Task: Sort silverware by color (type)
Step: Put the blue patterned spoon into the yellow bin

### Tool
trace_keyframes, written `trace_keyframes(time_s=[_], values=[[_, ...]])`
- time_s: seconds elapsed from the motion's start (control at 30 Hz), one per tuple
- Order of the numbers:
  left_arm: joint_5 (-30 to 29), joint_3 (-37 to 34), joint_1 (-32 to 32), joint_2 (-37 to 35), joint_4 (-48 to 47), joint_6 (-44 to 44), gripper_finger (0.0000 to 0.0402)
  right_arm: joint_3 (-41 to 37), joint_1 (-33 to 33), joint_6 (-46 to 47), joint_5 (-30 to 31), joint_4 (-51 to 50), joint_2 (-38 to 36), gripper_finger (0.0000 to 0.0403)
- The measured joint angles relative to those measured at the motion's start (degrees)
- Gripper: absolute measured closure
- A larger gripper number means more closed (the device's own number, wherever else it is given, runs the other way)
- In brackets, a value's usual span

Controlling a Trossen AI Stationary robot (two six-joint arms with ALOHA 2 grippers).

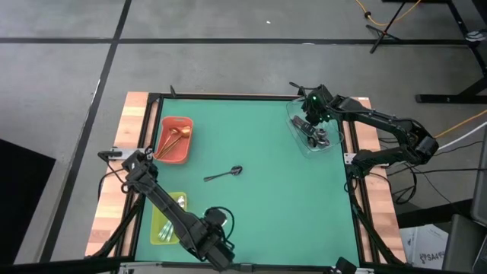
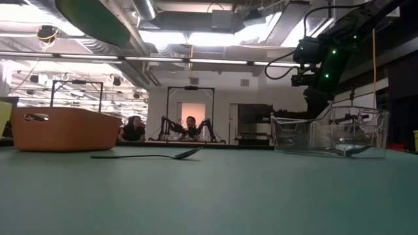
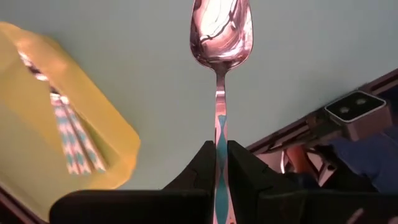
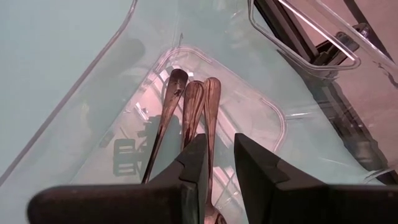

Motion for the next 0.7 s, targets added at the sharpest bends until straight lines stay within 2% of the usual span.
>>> trace_keyframes(time_s=[0.13, 0.27, 0.53, 0.7], values=[[-0.25, -3.81, 0.17, -3.29, -0.07, 0.04, 0.0385, 0.0, 0.0, 0.0, 0.0, 0.07, 0.0, 0.0333], [0.59, -10.51, -0.23, -7.69, -0.08, -1.28, 0.0385, 0.0, 0.01, 0.0, 0.0, 0.05, 0.0, 0.0333], [8.17, -26.48, -3.04, -16.1, -0.13, -11.08, 0.0385, 0.0, 0.01, -0.01, 0.01, 0.05, 0.0, 0.0333], [12.17, -32.93, -5.6, -18.24, -0.13, -17.92, 0.0385, 0.0, 0.0, -0.01, 0.01, 0.07, 0.0, 0.0333]])
